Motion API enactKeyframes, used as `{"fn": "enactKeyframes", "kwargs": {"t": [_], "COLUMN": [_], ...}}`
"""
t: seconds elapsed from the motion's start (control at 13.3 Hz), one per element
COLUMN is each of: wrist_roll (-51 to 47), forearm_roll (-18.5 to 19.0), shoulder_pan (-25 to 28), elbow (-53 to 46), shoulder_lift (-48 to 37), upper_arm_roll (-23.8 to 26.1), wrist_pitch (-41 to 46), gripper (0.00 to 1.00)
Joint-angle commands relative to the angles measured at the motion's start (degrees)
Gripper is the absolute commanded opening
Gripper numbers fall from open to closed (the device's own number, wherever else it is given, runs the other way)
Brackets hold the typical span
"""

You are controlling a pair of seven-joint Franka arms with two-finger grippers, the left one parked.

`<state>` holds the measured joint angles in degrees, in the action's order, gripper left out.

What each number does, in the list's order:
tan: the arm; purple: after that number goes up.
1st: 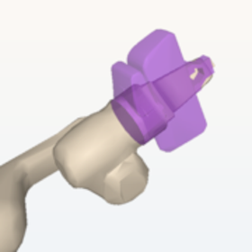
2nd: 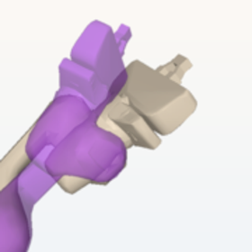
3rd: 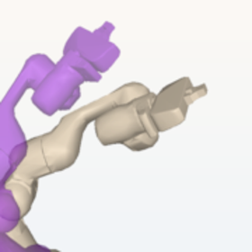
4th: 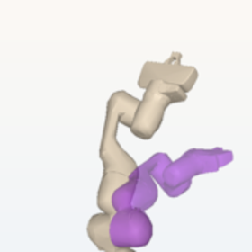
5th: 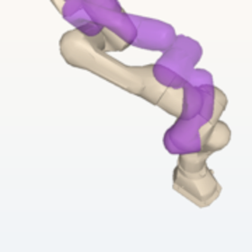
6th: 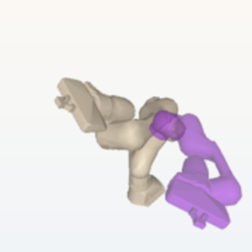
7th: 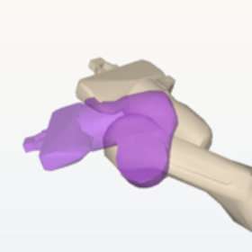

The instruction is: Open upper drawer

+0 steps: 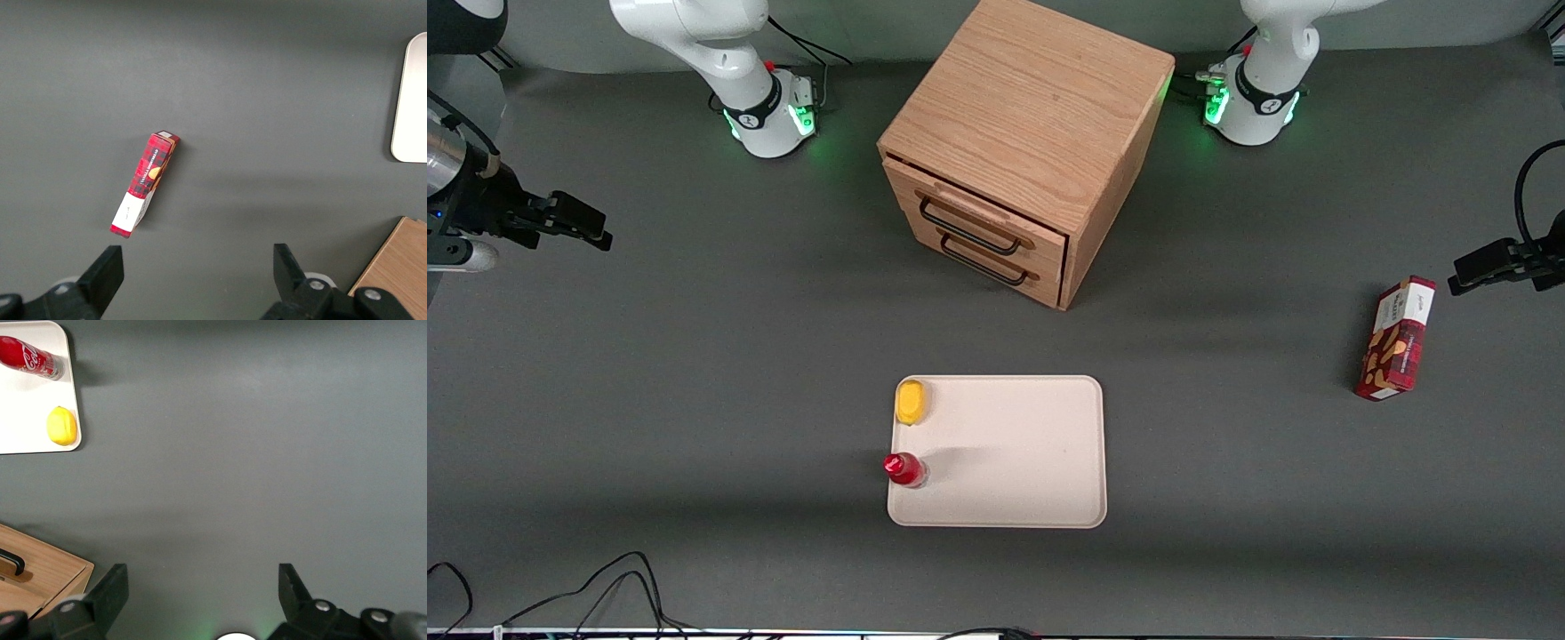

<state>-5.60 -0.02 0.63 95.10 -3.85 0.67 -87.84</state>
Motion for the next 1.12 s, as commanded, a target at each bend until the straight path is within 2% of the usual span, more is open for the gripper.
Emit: {"fn": "enactKeyframes", "kwargs": {"t": [0.0, 0.45, 0.67, 0.75, 0.9, 1.05], "wrist_roll": [-1.0, -0.4, 4.0, 6.1, 6.6, 7.5], "forearm_roll": [-0.9, -0.9, -1.2, -2.9, -8.7, -10.0], "shoulder_pan": [0.0, 0.0, 1.0, 1.0, 1.1, 0.9], "elbow": [-1.3, -1.9, -3.1, -4.3, -6.9, -12.5], "shoulder_lift": [0.8, 0.7, 0.3, 0.6, 1.8, 5.4], "upper_arm_roll": [-0.1, -0.6, 0.5, 1.7, 2.3, 6.9], "wrist_pitch": [-0.1, 0.9, 5.8, 7.7, 8.5, 10.8], "gripper": [1.00, 1.00, 1.00, 1.00, 1.00, 1.00]}}
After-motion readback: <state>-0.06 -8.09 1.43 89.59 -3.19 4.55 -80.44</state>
